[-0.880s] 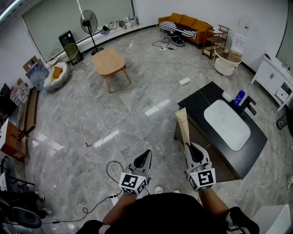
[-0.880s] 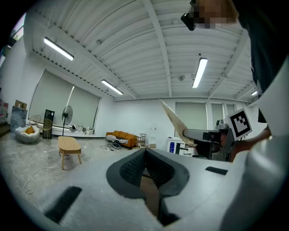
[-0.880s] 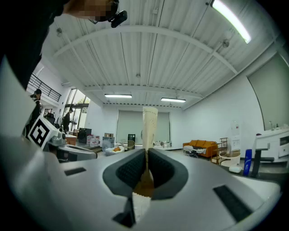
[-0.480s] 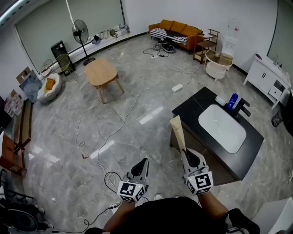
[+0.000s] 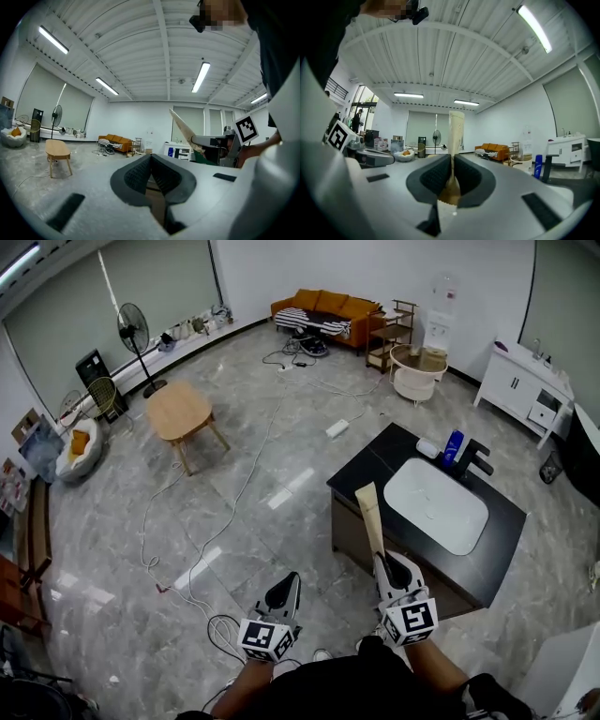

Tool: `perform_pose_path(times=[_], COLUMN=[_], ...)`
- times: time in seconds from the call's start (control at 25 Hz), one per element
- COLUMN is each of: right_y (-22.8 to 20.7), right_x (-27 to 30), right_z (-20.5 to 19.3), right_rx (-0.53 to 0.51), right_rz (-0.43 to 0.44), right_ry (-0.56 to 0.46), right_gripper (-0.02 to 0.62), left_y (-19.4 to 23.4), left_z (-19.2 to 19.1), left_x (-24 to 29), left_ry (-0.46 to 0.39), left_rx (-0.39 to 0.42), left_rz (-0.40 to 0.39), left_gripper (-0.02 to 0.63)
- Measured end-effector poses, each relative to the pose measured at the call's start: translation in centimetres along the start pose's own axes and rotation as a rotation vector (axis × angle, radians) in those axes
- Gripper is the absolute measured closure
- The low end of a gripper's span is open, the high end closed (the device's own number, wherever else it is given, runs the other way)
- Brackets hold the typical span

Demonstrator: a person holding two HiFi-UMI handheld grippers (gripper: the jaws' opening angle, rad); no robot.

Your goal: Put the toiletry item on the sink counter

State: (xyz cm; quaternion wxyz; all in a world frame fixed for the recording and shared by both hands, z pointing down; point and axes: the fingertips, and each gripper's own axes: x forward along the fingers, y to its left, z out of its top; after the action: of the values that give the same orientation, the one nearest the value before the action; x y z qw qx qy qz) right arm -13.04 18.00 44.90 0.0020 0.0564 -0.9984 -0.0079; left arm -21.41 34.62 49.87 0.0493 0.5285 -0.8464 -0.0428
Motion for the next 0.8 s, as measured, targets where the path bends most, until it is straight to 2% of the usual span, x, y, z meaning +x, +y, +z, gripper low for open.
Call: perform_pose_path(times=[0.36,0.8], right_y=[-9.5,-23.4], right_x=[-0.4,-3.9], right_z=[-0.9,-1.6], right_rx=[-0.003,0.030], right_rz=[-0.103,-0.311], right_ry=[0.017,-0.003], right_gripper=[0.561,0.560], left_y=[-3.7,-12.7], left_z=[-1.0,-1.1], left_x=[9.2,21.8], left_ry=[0.034,0.051], left_rx=[-0.004,0.021], left_rz=[-0.082,-0.273], left_gripper=[0.594,0.594])
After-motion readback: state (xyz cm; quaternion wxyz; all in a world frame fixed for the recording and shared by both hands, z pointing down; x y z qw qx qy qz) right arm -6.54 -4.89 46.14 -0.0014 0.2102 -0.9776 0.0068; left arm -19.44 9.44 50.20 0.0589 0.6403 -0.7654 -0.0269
